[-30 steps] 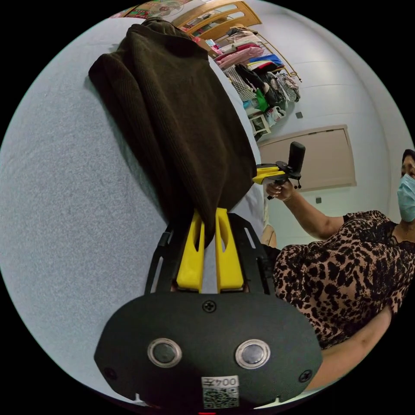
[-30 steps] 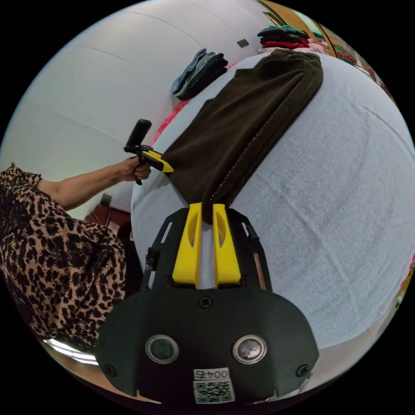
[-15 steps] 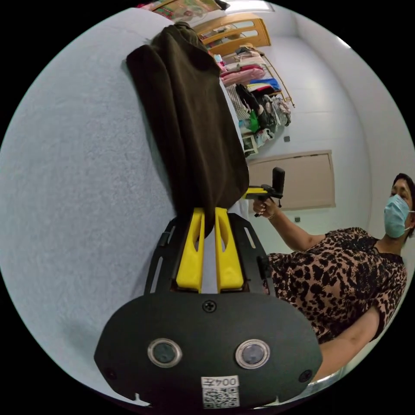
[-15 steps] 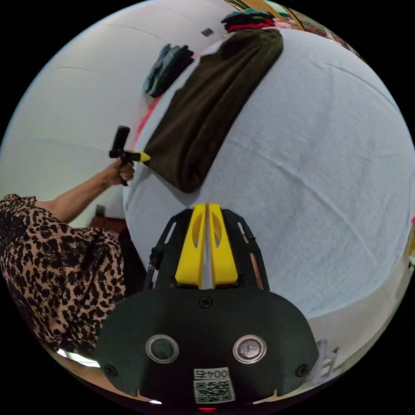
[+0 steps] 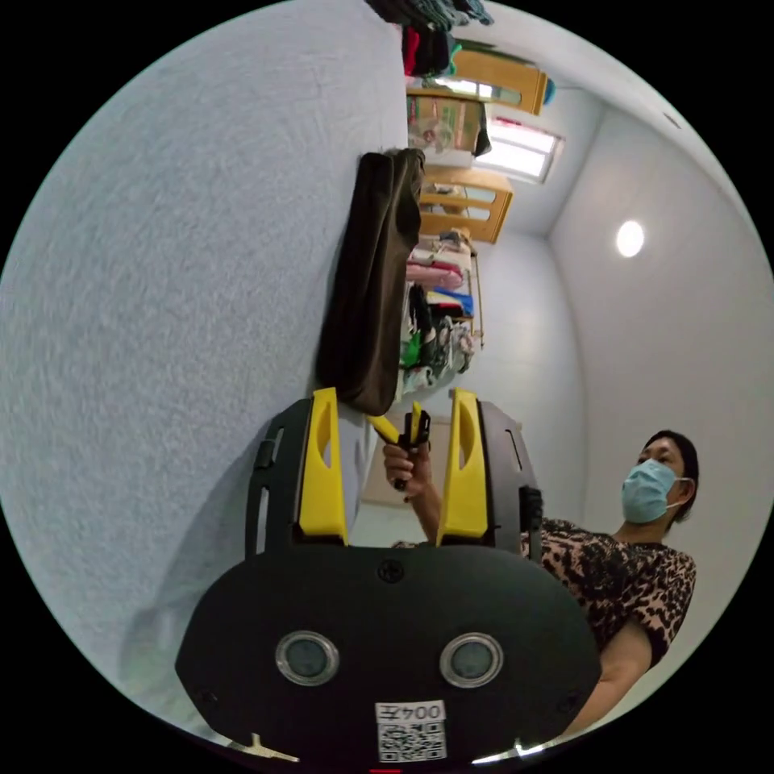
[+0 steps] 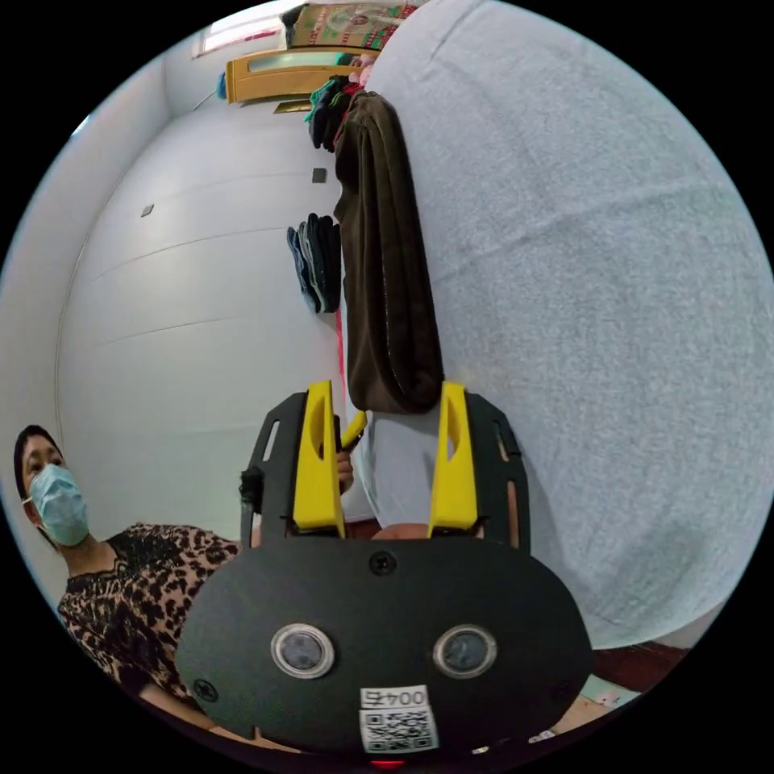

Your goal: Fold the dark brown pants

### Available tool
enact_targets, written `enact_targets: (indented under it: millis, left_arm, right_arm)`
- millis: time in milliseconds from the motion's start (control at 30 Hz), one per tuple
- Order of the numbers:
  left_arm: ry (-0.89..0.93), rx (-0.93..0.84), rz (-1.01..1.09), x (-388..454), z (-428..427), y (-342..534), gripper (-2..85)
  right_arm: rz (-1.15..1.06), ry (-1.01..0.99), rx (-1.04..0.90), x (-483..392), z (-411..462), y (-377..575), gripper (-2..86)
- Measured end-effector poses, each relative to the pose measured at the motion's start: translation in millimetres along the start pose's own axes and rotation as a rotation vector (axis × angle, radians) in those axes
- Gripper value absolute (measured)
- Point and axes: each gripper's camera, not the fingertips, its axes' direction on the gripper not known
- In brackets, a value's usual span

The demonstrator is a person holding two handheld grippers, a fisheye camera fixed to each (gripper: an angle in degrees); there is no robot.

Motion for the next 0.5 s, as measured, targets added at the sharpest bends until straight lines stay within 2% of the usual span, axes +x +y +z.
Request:
enact_targets:
  millis: [100, 233, 500]
  left_arm:
    - [0.056, 0.081, -0.042, -1.5, -19.5, 10.7, 19.1]
    - [0.039, 0.089, -0.072, 2.8, -37.8, 27.2, 20.3]
    - [0.151, 0.105, -0.140, -7.1, -13.0, 20.1, 27.1]
  right_arm:
    - [0.043, 0.016, -0.011, 11.0, 9.0, -6.3, 15.9]
    - [0.111, -0.021, -0.024, 29.2, 12.4, -10.5, 9.4]
    - [0.086, -0.147, 0.016, 19.1, 3.2, -11.3, 8.1]
